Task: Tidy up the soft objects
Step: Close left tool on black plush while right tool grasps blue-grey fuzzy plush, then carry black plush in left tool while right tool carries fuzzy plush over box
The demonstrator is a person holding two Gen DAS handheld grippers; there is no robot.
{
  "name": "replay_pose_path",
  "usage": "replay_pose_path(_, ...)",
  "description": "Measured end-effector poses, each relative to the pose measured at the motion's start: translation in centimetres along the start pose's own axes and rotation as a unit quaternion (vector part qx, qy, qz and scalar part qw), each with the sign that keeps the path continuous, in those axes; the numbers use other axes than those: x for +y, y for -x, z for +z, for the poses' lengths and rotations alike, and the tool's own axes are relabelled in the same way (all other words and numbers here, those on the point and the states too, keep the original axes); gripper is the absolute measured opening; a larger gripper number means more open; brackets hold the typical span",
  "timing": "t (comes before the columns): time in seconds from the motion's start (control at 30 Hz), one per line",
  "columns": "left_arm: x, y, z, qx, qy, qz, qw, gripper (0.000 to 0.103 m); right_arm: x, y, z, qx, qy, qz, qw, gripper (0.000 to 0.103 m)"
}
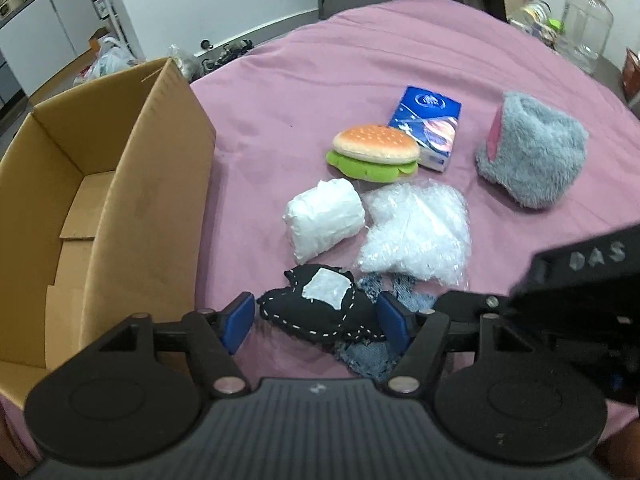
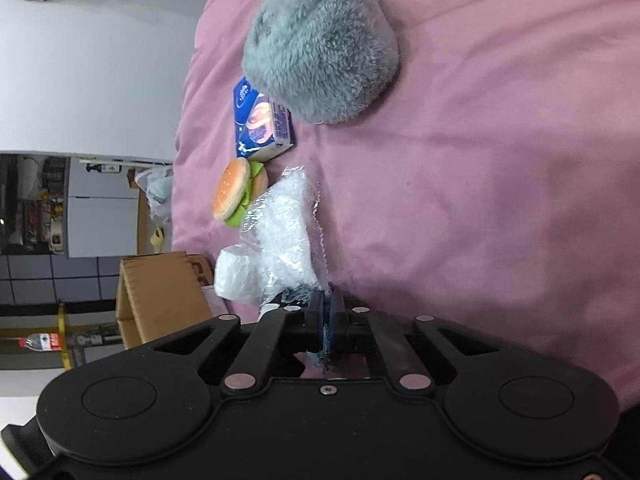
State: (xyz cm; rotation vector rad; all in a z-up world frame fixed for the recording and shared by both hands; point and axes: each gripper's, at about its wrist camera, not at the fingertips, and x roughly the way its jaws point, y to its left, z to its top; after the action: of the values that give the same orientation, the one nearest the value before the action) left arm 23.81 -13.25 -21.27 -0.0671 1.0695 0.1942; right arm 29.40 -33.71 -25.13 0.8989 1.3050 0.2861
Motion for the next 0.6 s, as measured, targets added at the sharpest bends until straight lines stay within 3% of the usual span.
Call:
replay_pose_path(0.07, 0.5, 0.0, -0.2, -0.004, 0.008, -0.014, 0.9999, 0.061, 0.4, 0.5, -0.4, -0.008, 0.006, -0.001, 1.000, 0.002)
replay_pose_path(0.2, 1.9, 0.7, -1.0, -0.010, 0.031, -0.039, 0.9987, 0.033, 1.6, 1.1, -1.5, -0.019, 0.021, -0.003, 1.000, 0.002)
replay_pose_path(0.3, 2.8, 1.9, -1.7, -0.020, 0.041, -0.055, 0.9974, 0.030, 2.0, 1.4, -2.0, -0.022, 0.020, -0.014, 0.999, 0.011)
replay_pose_path(0.33, 3.1, 2.4, -1.9, -0.026, 0.042, -0.063, 0.9968, 0.030, 2.3, 1.2, -2.2, -0.020, 0.015, -0.020, 0.999, 0.020)
replay_pose_path(0.37, 3.3, 2.9, -2.0, -0.032, 0.043, -0.068, 0.9963, 0.030, 2.6, 0.9, -2.4, -0.020, 0.012, -0.024, 0.999, 0.038)
replay_pose_path(0.43, 3.7, 4.0, -2.0, -0.044, 0.049, -0.082, 0.9945, 0.030, 3.2, 0.7, -2.6, -0.027, 0.019, -0.038, 0.999, 0.055)
replay_pose_path(0.6, 5.2, 7.2, -2.2, -0.074, 0.054, -0.115, 0.9891, 0.030, 4.2, -1.1, -3.2, -0.017, 0.025, -0.076, 0.997, 0.055)
